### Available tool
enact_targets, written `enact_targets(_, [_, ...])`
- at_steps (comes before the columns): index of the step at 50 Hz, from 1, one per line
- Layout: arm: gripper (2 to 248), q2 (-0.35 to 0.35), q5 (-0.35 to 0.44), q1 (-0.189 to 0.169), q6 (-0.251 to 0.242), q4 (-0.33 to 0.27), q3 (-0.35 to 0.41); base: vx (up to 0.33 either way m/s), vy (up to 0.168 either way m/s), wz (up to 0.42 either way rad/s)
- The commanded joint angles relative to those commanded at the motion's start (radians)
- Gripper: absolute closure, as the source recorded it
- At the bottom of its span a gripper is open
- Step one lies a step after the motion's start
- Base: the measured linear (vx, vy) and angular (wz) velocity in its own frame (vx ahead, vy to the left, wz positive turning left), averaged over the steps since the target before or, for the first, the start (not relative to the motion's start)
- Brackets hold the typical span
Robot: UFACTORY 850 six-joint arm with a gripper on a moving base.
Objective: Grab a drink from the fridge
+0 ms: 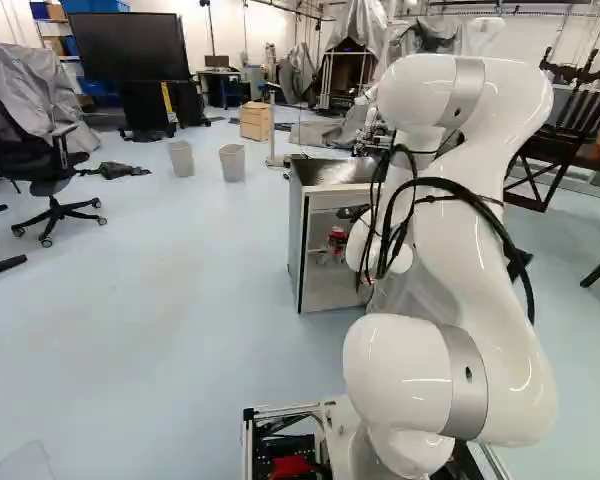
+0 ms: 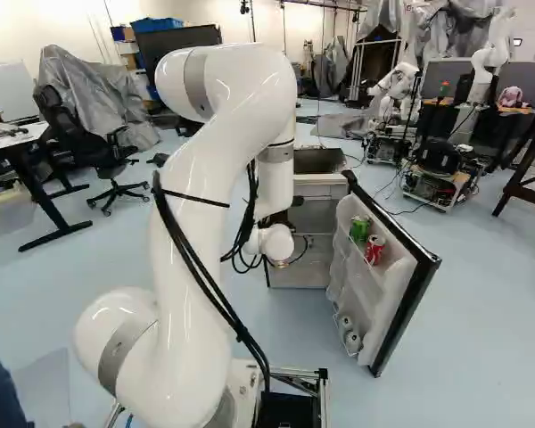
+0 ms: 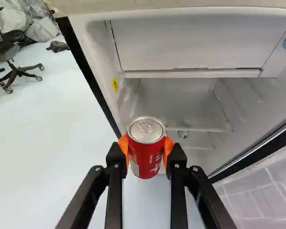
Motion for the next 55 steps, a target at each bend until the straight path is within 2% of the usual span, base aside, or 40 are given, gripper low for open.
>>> enact_targets(19, [157,0.069,0.0,-0.001,0.0,0.0,0.036,0.0,0.0,0.0])
enact_targets(55, [157,0.271,0.0,-0.027,0.0,0.0,0.2,0.0,0.0,0.0])
